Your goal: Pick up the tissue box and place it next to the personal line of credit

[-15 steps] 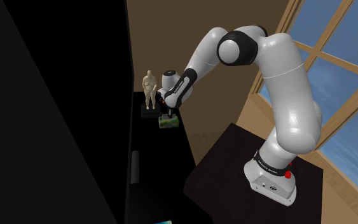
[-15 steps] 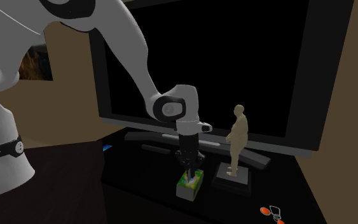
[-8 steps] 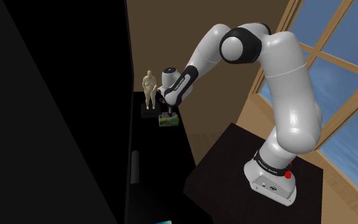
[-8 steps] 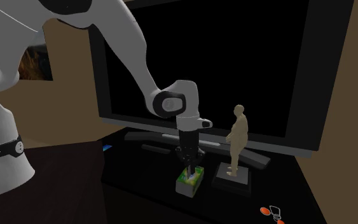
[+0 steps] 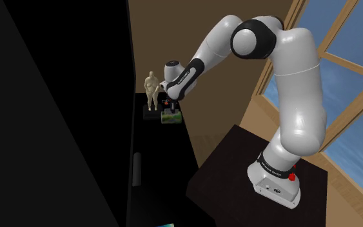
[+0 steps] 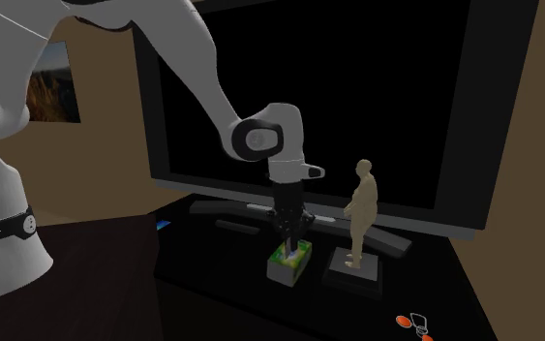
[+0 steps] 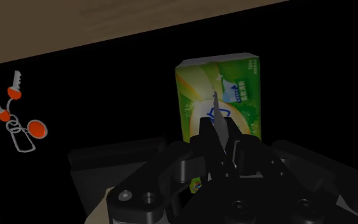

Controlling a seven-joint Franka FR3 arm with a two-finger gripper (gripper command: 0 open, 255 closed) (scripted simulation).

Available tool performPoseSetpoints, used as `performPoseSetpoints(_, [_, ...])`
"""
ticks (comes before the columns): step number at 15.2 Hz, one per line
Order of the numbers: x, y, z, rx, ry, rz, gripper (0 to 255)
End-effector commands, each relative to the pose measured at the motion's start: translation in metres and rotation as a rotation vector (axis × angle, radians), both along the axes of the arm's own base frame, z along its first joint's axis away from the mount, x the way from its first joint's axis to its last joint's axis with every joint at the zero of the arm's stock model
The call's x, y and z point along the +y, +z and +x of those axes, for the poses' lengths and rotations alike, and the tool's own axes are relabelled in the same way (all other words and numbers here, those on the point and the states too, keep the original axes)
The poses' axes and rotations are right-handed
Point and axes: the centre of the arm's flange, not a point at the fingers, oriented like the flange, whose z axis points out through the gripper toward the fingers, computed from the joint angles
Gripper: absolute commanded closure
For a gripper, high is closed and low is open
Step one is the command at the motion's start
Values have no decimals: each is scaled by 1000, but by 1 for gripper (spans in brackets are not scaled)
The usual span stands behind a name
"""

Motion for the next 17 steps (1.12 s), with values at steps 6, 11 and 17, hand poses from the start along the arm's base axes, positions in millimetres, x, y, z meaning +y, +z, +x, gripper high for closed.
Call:
performPoseSetpoints(6, [1,38,-1,0,0,0,255])
performPoseSetpoints(11, [1,64,-1,0,0,0,255])
performPoseSetpoints(17, [1,96,-1,0,0,0,255])
